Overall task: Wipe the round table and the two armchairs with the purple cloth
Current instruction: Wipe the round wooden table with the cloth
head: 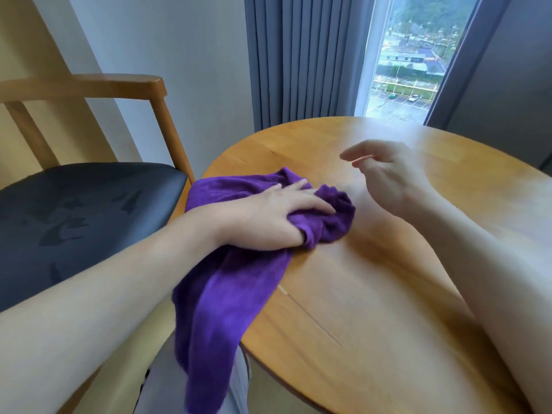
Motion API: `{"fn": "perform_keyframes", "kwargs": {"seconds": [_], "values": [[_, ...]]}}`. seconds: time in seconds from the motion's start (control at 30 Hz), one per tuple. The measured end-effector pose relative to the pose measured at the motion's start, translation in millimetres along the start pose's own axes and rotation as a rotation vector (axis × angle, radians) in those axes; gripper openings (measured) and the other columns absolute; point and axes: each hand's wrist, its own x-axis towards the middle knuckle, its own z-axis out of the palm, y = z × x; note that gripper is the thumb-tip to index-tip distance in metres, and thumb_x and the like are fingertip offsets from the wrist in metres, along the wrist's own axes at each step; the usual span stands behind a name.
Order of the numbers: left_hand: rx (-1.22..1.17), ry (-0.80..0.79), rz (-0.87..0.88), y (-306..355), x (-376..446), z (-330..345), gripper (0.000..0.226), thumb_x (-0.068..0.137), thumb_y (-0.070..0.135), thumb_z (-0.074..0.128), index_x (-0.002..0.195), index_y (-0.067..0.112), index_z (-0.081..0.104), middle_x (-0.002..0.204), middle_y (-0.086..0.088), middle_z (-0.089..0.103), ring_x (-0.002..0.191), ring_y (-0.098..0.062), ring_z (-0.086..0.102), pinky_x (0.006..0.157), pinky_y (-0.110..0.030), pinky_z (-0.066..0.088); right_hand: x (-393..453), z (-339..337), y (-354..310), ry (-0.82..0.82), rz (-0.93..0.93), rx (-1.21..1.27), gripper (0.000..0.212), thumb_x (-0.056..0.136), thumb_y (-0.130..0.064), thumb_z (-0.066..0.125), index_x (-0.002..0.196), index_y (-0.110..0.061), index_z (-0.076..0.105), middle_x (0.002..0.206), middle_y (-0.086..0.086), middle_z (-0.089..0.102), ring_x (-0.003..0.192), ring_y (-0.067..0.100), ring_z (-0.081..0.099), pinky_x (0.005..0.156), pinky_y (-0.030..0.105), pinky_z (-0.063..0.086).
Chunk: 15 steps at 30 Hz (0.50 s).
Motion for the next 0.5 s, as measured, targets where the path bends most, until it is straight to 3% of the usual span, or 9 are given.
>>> {"fn": "perform_keyframes", "kwargs": {"seconds": [0.1,0.17,0.23,0.4,0.5], "values": [[0.006,-0.026,0.042,-6,-33,3,0.062,0.087,0.034,0.056,0.137,0.065,0.037,0.159,0.035,0.002,0.141,0.017,-0.012,0.118,-0.023,-0.004,0,0,0,-0.004,0.011,0.015,0.045,0.086,-0.001,0.038,0.101,-0.027,0.072,0.108,-0.002,0.071,0.108,0.015,0.066,0.086,0.023,0.048],[0.044,0.108,-0.027,-11,-54,13,0.060,0.080,0.053,0.045,0.132,0.077,0.027,0.158,0.037,-0.004,0.145,0.011,-0.012,0.118,-0.030,-0.001,-1,3,-3,-0.038,0.012,0.012,0.044,0.088,-0.001,0.039,0.101,-0.026,0.073,0.105,-0.005,0.070,0.105,0.013,0.066,0.078,0.016,0.045],[0.088,0.182,-0.100,-14,-65,27,0.059,0.079,0.061,0.033,0.132,0.080,0.017,0.161,0.029,-0.001,0.149,0.000,-0.010,0.119,-0.037,-0.001,-4,6,-7,-0.109,0.002,-0.038,0.041,0.090,-0.003,0.043,0.102,-0.027,0.074,0.104,-0.008,0.070,0.103,0.012,0.065,0.074,0.014,0.044],[0.116,0.122,-0.153,-20,-39,26,0.060,0.077,0.075,0.026,0.134,0.079,0.007,0.164,0.021,-0.002,0.151,-0.009,-0.013,0.120,-0.042,-0.006,-13,14,-21,-0.361,-0.103,-0.295,0.045,0.088,-0.011,0.044,0.120,-0.027,0.071,0.126,-0.004,0.066,0.116,0.016,0.058,0.087,0.026,0.041],[0.193,0.075,-0.192,-19,-16,18,0.067,0.079,0.072,0.029,0.142,0.068,0.006,0.165,0.015,-0.006,0.152,-0.013,-0.013,0.122,-0.047,-0.007,-15,13,-24,-0.375,-0.094,-0.347,0.047,0.096,-0.015,0.039,0.139,-0.020,0.059,0.143,0.004,0.056,0.129,0.024,0.050,0.097,0.028,0.038]]}}
